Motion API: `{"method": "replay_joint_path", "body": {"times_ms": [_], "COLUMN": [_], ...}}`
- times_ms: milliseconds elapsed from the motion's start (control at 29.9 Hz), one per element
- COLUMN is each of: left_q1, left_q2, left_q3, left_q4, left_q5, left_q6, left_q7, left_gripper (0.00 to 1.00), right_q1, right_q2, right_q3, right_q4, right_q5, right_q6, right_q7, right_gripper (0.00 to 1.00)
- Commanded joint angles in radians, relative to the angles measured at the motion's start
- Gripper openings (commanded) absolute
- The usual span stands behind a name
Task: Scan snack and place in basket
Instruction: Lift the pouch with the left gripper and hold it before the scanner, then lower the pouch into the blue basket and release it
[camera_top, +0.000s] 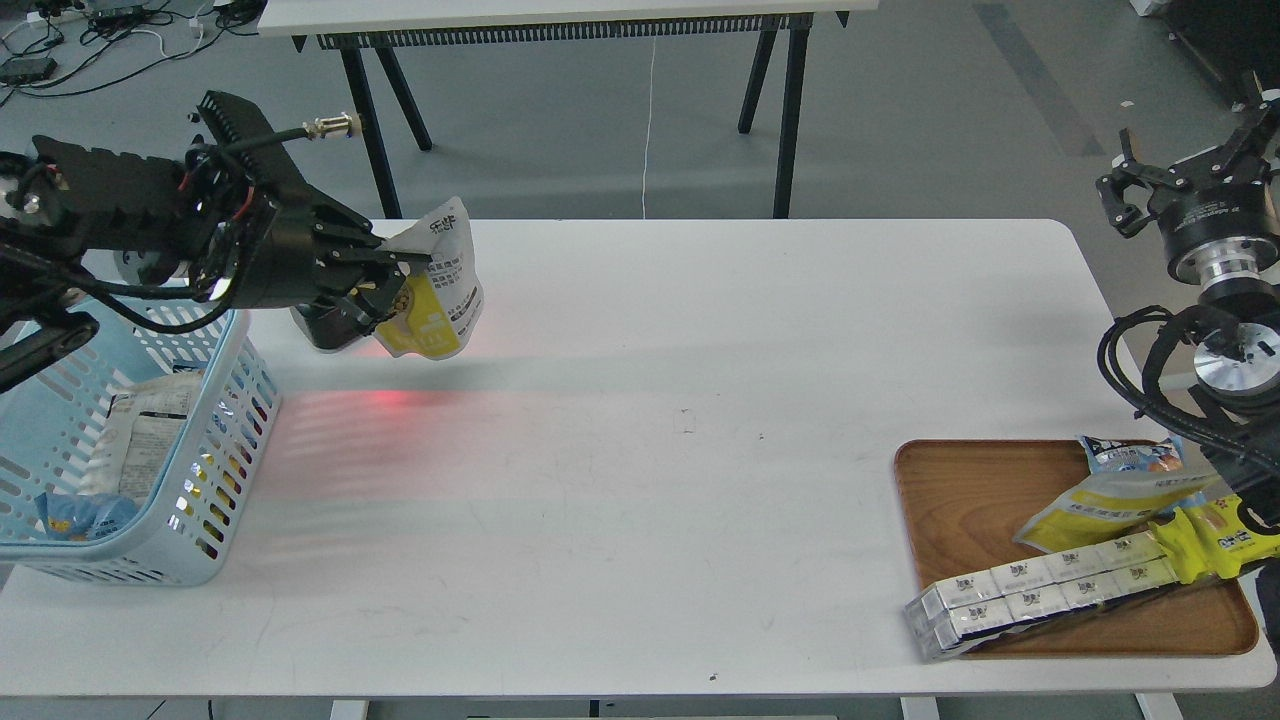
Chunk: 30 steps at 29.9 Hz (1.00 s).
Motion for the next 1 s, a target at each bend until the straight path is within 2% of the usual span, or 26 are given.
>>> {"method": "replay_joint_path", "body": {"times_ms": [0,134,534,701,835,902,969], "left_q1": [0.004,0.009,0.04,0.035,0.035,0.032,0.032], "left_q2": [-0.005,-0.021,-0.034,-0.01,0.057,0.093,0.149], "left_q3": [0.0,0.0,0.0,-0.016,-0.059,-0.087,-0.111], "left_q4": [0.051,0.082,0.071,-0.018,-0.05,-0.064,-0.079], "left_q5": [0.0,0.0,0.0,0.0,0.0,0.0,0.0], "left_q6": [0.0,0.0,0.0,0.0,0.0,0.0,0.0], "left_q7": [0.001,0.0,0.001,0.001,0.0,-0.019,-0.062], "left_gripper": [0.0,0.0,0.0,0.0,0.0,0.0,0.0], "right_q1": [0.002,0.002,0.002,0.002,0.002,0.002,0.0], "right_q2": [0.0,0.0,0.0,0.0,0.003,0.003,0.005], "right_q3": [0.0,0.0,0.0,0.0,0.001,0.001,0.001], "right_q4": [0.0,0.0,0.0,0.0,0.0,0.0,-0.001], "right_q5": [0.0,0.0,0.0,0.0,0.0,0.0,0.0], "right_q6": [0.0,0.0,0.0,0.0,0.0,0.0,0.0], "right_q7": [0.0,0.0,0.0,0.0,0.001,0.003,0.003], "right_gripper": [0.99,0.99,0.99,0.99,0.99,0.99,0.99]}}
